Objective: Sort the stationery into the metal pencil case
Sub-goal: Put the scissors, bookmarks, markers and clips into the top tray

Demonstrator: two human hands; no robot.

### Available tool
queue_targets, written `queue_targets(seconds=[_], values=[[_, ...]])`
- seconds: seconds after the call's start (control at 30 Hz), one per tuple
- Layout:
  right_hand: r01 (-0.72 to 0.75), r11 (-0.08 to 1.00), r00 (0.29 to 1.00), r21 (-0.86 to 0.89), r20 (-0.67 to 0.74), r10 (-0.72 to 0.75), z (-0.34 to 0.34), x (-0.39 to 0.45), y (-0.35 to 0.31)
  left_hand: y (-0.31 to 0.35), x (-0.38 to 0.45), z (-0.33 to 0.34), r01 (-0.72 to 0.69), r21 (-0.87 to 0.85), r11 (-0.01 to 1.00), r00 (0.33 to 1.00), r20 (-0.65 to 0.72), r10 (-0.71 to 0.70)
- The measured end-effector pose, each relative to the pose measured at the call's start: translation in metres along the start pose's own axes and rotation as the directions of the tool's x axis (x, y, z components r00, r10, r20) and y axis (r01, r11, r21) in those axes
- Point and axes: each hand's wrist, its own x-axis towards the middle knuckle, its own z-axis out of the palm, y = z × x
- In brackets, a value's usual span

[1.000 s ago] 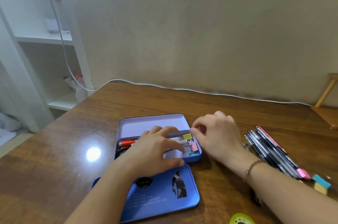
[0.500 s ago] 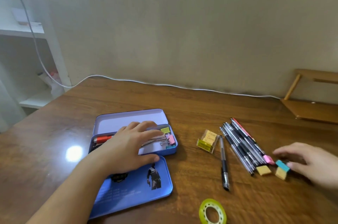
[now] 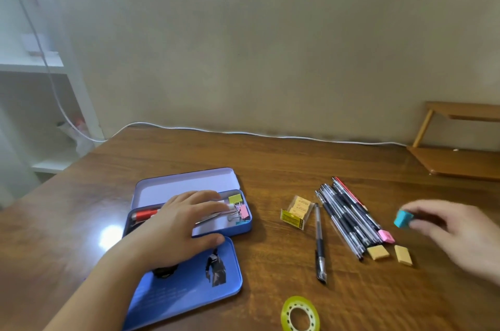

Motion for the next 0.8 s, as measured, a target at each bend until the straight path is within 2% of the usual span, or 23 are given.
queue_targets(seconds=[0.03,0.1,0.17,0.23,0.3,0.43,0.6,0.7,0.8], values=[[0.063,0.996,0.998,0.070,-0.030,-0.061,-0.001,0.003,-0.020,0.001,0.000,-0.001,-0.004,0.000,1.000,1.000,0.004,0.004],[0.211,0.966,0.977,0.152,0.002,-0.213,0.002,0.013,-0.068,0.003,0.000,-0.003,-0.005,0.002,1.000,1.000,0.012,0.005],[0.362,0.913,0.927,0.188,0.035,-0.375,0.014,0.026,-0.117,0.004,0.000,-0.005,-0.003,0.008,1.000,1.000,0.008,0.003],[0.447,0.867,0.884,0.220,0.037,-0.466,0.034,0.043,-0.153,0.004,-0.001,-0.006,-0.001,0.024,1.000,1.000,0.000,0.001],[0.445,0.869,0.883,0.216,0.057,-0.466,0.060,0.062,-0.176,0.003,-0.001,-0.006,-0.017,0.018,1.000,1.000,-0.015,0.017],[0.413,0.903,0.885,0.117,0.181,-0.428,0.105,0.086,-0.198,-0.001,0.000,-0.006,-0.073,-0.005,0.997,0.997,-0.034,0.073],[0.405,0.910,0.865,0.088,0.286,-0.413,0.125,0.088,-0.204,-0.006,0.001,-0.004,-0.079,-0.024,0.997,0.996,-0.044,0.078],[0.480,0.877,0.834,0.039,0.290,-0.469,0.129,0.091,-0.208,-0.006,0.001,-0.003,-0.074,-0.029,0.997,0.997,-0.034,0.073],[0.477,0.879,0.854,-0.011,0.240,-0.461,0.131,0.092,-0.209,-0.004,0.000,-0.004,-0.073,-0.016,0.997,0.997,-0.042,0.072]])
